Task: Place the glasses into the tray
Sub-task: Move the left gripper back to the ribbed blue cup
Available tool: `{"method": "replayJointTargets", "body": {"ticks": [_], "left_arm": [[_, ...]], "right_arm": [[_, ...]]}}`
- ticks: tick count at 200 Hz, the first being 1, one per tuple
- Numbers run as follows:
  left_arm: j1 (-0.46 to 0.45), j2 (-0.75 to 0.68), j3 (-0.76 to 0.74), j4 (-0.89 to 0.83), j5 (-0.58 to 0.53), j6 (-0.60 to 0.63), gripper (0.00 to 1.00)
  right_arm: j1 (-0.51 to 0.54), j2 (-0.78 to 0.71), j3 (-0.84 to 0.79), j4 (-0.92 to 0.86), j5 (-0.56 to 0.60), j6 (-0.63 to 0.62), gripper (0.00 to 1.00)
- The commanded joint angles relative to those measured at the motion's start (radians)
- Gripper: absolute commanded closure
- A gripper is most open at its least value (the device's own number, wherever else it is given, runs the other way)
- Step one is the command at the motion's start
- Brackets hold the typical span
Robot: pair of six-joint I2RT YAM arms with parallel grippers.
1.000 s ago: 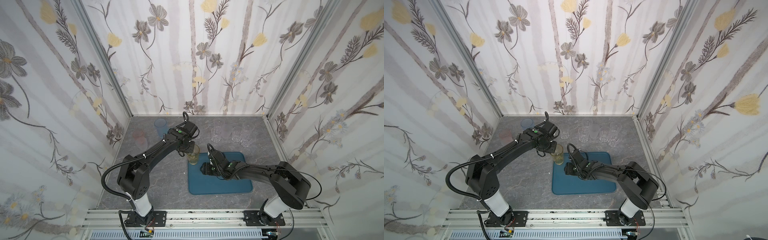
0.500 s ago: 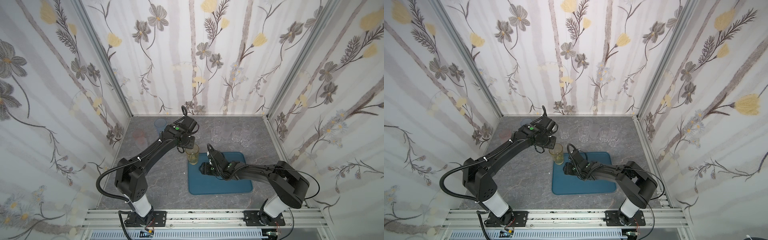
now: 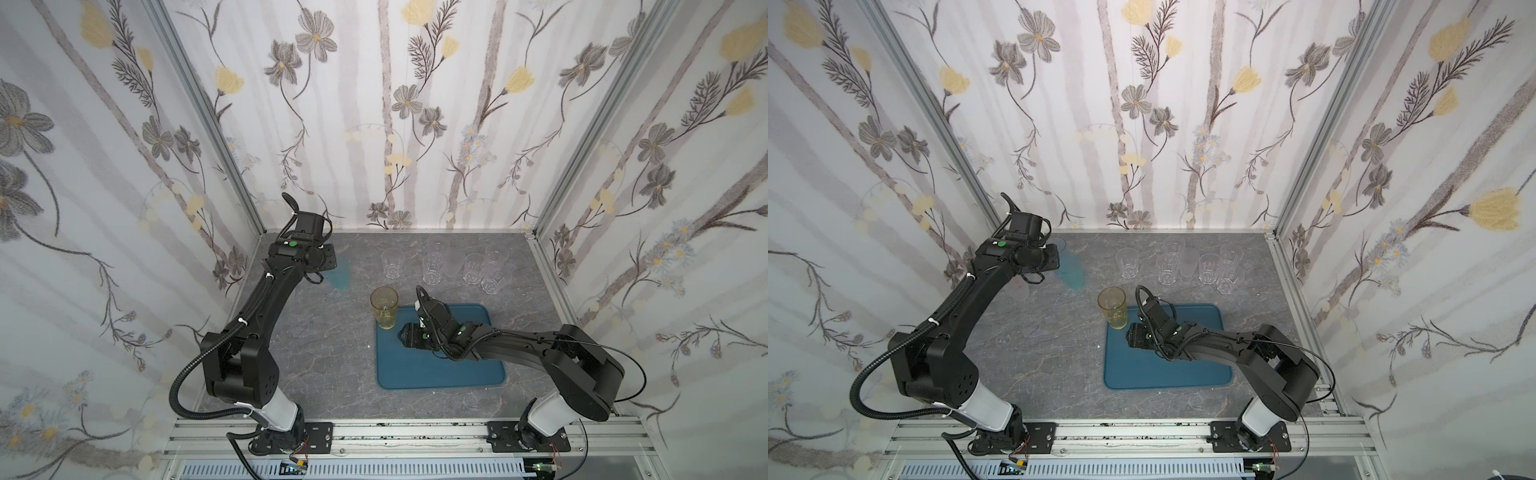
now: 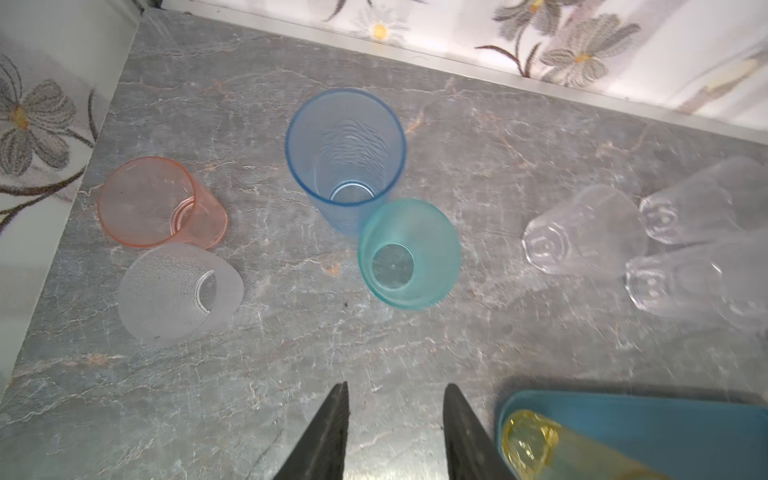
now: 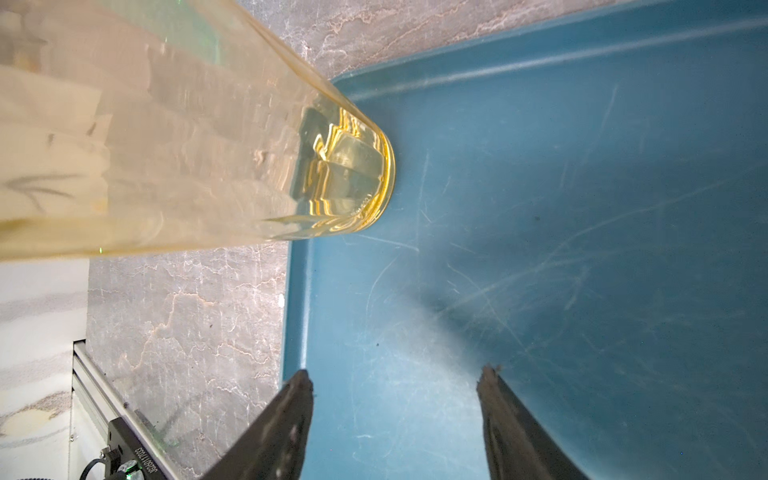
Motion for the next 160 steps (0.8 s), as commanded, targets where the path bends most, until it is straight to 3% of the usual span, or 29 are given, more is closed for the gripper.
{"method": "replayJointTargets", "body": {"ticks": [1,32,80,127,160], "left_arm": [[0.045,0.036,-0.030,0.150,0.049,-0.039,0.58],[0.122,0.082,-0.039,0.263,0.144,-0.105,0.52],[0.152,0.140,0.017,0.270,0.054,-0.114,0.45],[0.160,0.230,0.072,0.270,-0.037,-0.074,0.45],[0.160,0.311,0.146,0.270,-0.032,-0.056,0.47]], "right_arm": [[0.001,-0.020,-0.012,-0.001,0.025,-0.005,0.36],[0.001,-0.028,-0.034,-0.001,0.028,0.003,0.36],[0.003,-0.019,-0.031,-0.002,0.029,0.006,0.36],[0.003,-0.001,-0.001,-0.018,0.029,0.000,0.36],[0.004,0.004,-0.010,-0.021,0.031,0.001,0.36]]}}
